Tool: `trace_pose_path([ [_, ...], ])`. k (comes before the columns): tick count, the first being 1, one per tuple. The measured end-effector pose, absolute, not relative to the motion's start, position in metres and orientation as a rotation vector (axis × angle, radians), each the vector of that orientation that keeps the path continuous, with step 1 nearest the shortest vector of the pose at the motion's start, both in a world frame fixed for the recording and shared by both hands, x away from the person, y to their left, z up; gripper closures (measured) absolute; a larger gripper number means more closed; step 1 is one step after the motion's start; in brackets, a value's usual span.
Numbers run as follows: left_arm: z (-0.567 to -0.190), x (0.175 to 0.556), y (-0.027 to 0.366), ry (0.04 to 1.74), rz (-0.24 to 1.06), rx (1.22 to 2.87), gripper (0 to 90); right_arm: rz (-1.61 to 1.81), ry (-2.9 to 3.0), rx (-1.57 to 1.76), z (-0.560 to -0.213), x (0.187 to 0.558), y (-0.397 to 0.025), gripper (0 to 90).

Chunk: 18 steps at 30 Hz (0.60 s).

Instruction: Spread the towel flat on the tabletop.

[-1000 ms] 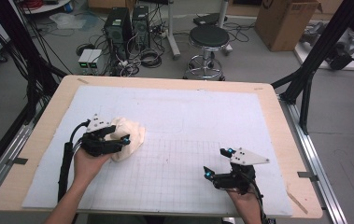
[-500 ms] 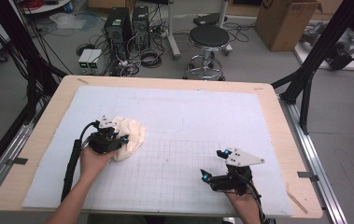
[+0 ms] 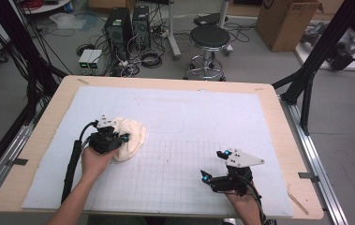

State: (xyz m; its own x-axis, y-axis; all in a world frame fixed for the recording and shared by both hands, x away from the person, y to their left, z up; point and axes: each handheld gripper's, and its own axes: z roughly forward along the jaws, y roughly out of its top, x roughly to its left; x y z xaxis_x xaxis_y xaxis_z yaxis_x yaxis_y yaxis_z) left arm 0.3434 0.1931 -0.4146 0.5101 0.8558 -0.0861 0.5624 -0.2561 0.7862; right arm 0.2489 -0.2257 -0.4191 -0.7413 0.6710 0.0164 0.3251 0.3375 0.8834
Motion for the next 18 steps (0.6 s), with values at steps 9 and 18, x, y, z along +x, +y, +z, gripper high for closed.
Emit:
trace_pose_path([
  [9, -0.388, 0.329, 0.189, 1.078, 0.46, 1.907, 79.9, 1.366, 2.252, 0.878, -0.419, 0.251, -0.226, 10.7],
  [18, -0.358, 0.309, 0.164, 0.935, 0.447, 1.915, 79.9, 1.369, 2.234, 0.89, -0.418, 0.249, -0.228, 10.7],
])
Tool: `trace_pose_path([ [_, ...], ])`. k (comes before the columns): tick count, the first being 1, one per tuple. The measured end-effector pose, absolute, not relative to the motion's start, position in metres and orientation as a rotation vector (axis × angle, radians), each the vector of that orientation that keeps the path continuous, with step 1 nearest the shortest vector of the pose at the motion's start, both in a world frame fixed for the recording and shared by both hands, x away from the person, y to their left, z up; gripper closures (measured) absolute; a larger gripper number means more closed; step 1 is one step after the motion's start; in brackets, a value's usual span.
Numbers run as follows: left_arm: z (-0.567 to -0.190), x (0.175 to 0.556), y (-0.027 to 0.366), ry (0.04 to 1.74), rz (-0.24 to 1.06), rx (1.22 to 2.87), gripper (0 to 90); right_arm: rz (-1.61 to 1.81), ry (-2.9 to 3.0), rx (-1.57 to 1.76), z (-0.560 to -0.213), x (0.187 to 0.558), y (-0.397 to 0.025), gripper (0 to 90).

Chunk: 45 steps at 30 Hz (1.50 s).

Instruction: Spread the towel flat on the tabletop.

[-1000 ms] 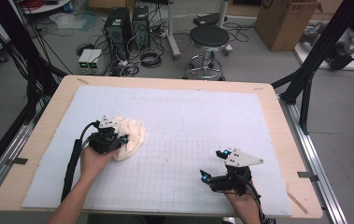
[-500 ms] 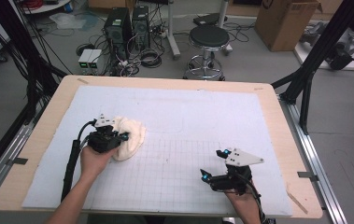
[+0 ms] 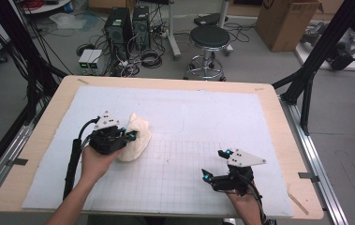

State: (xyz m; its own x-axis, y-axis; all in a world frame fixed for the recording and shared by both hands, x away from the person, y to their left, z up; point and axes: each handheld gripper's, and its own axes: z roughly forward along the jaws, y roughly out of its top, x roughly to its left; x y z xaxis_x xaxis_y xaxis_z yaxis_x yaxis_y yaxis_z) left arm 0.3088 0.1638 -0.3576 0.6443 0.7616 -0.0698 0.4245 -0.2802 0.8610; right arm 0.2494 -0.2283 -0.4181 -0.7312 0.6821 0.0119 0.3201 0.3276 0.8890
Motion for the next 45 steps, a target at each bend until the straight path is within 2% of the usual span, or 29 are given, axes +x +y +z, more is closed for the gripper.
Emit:
trace_pose_path([
  [7, -0.342, 0.295, 0.136, 0.822, 0.387, 1.924, 79.9, 1.375, 2.217, 0.897, -0.417, 0.249, -0.23, 10.7],
  [13, -0.331, 0.283, 0.092, 0.688, 0.313, 1.949, 79.8, 1.389, 2.178, 0.91, -0.414, 0.247, -0.237, 10.7],
  [18, -0.33, 0.283, 0.066, 0.641, 0.304, 1.957, 79.8, 1.407, 2.139, 0.926, -0.412, 0.245, -0.242, 10.7],
  [21, -0.344, 0.293, 0.047, 0.638, 0.267, 1.993, 79.5, 1.413, 2.129, 0.942, -0.412, 0.245, -0.245, 10.7],
  [25, -0.369, 0.308, 0.031, 0.646, 0.285, 2.067, 78.1, 1.409, 2.13, 0.943, -0.412, 0.245, -0.246, 10.7],
  [32, -0.4, 0.325, 0.02, 0.692, 0.295, 2.138, 77.3, 1.402, 2.153, 0.947, -0.414, 0.247, -0.245, 11.0],
  [37, -0.41, 0.333, 0.022, 0.733, 0.258, 2.157, 72.7, 1.401, 2.174, 0.948, -0.415, 0.248, -0.243, 11.0],
  [38, -0.408, 0.333, 0.023, 0.73, 0.252, 2.14, 66.4, 1.403, 2.179, 0.942, -0.415, 0.248, -0.243, 11.0],
  [41, -0.397, 0.332, 0.03, 0.721, 0.251, 2.111, 57.3, 1.404, 2.183, 0.938, -0.415, 0.248, -0.243, 11.0],
  [45, -0.388, 0.33, 0.038, 0.718, 0.258, 2.087, 51.2, 1.4, 2.185, 0.935, -0.415, 0.248, -0.243, 11.0],
])
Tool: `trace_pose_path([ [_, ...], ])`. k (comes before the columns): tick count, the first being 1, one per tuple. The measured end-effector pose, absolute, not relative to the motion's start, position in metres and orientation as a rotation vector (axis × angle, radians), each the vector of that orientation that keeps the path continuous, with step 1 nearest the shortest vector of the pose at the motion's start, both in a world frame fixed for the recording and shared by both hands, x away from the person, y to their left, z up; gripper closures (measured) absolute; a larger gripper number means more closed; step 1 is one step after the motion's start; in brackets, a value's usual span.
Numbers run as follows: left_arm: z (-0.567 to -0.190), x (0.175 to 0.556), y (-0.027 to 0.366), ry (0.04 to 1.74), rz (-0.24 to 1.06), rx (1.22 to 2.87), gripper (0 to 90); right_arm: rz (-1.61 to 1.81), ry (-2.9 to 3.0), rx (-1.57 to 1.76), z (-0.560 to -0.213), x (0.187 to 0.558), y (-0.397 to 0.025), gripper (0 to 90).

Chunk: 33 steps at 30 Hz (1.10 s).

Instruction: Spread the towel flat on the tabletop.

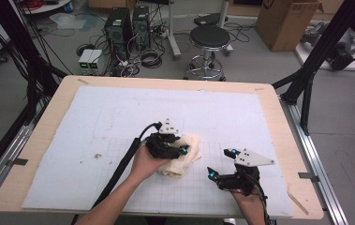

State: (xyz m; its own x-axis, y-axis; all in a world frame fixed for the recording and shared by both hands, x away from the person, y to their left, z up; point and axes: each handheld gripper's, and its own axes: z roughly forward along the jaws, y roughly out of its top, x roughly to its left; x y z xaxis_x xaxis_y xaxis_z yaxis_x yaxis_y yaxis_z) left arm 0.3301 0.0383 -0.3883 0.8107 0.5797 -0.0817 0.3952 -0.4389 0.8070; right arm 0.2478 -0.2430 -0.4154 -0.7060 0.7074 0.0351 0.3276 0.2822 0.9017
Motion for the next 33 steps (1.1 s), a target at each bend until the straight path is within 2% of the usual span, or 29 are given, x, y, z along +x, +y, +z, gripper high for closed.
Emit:
trace_pose_path([
  [9, -0.374, 0.324, 0.076, 0.739, 0.292, 2.006, 43.2, 1.396, 2.195, 0.933, -0.416, 0.247, -0.242, 11.1],
  [13, -0.375, 0.316, 0.095, 0.758, 0.298, 1.964, 43.6, 1.395, 2.201, 0.933, -0.417, 0.248, -0.24, 11.4],
  [15, -0.38, 0.311, 0.104, 0.763, 0.299, 1.969, 46.3, 1.398, 2.223, 0.927, -0.418, 0.25, -0.239, 19.6],
  [17, -0.385, 0.306, 0.111, 0.761, 0.283, 1.966, 48.0, 1.391, 2.228, 0.93, -0.418, 0.251, -0.239, 20.4],
  [18, -0.393, 0.3, 0.116, 0.756, 0.27, 1.982, 52.0, 1.401, 2.244, 0.926, -0.419, 0.256, -0.238, 27.4],
  [20, -0.398, 0.299, 0.117, 0.746, 0.259, 1.999, 58.1, 1.394, 2.253, 0.939, -0.419, 0.261, -0.238, 32.9],
  [21, -0.403, 0.297, 0.116, 0.748, 0.244, 2.014, 58.1, 1.394, 2.253, 0.939, -0.419, 0.261, -0.238, 32.9],
  [22, -0.406, 0.296, 0.114, 0.742, 0.23, 2.043, 58.4, 1.4, 2.261, 0.926, -0.42, 0.265, -0.238, 38.6],
  [24, -0.413, 0.295, 0.106, 0.704, 0.22, 2.093, 61.0, 1.404, 2.28, 0.926, -0.421, 0.271, -0.236, 44.3],
  [25, -0.415, 0.294, 0.103, 0.697, 0.215, 2.099, 62.7, 1.375, 2.317, 0.904, -0.422, 0.276, -0.231, 52.4],
  [27, -0.42, 0.296, 0.098, 0.701, 0.194, 2.111, 62.9, 1.358, 2.326, 0.888, -0.423, 0.278, -0.228, 53.9],
  [29, -0.425, 0.299, 0.095, 0.71, 0.183, 2.136, 62.9, 1.312, 2.395, 0.881, -0.426, 0.287, -0.217, 61.1],
  [33, -0.434, 0.303, 0.09, 0.725, 0.175, 2.176, 62.8, 1.257, 2.437, 0.872, -0.43, 0.297, -0.208, 65.6],
])
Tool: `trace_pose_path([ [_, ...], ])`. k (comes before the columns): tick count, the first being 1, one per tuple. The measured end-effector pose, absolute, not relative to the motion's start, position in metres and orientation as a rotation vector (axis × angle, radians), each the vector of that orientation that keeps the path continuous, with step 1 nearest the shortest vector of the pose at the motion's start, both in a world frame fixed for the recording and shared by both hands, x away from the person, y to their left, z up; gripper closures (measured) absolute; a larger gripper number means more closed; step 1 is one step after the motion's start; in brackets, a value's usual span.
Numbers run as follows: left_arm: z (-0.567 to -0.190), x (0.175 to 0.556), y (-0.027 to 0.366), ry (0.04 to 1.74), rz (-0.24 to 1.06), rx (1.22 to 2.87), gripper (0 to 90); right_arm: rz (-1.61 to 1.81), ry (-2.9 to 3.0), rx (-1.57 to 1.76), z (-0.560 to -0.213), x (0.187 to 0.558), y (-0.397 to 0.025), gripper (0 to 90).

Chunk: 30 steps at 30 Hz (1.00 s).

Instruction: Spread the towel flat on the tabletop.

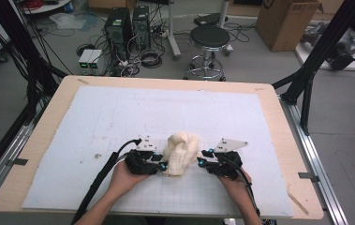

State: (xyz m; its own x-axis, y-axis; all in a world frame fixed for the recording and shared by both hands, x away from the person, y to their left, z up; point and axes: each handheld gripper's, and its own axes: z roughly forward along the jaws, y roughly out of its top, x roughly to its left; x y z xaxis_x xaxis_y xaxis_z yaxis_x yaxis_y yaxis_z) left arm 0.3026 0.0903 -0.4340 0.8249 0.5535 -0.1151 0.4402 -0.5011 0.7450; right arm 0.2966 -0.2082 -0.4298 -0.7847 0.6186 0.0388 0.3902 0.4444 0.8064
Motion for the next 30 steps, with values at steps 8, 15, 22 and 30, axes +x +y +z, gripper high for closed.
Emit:
trace_pose_path([
  [8, -0.439, 0.304, 0.082, 0.735, 0.201, 2.195, 70.4, 1.193, 2.473, 0.948, -0.439, 0.313, -0.206, 68.9],
  [15, -0.44, 0.305, 0.082, 0.741, 0.218, 2.173, 77.4, 1.149, 2.507, 0.944, -0.444, 0.317, -0.2, 71.3],
  [22, -0.438, 0.306, 0.084, 0.729, 0.249, 2.159, 86.0, 1.139, 2.534, 0.948, -0.444, 0.318, -0.2, 89.6],
  [30, -0.425, 0.302, 0.095, 0.716, 0.3, 2.135, 86.6, 1.154, 2.521, 0.925, -0.439, 0.314, -0.201, 89.0],
])
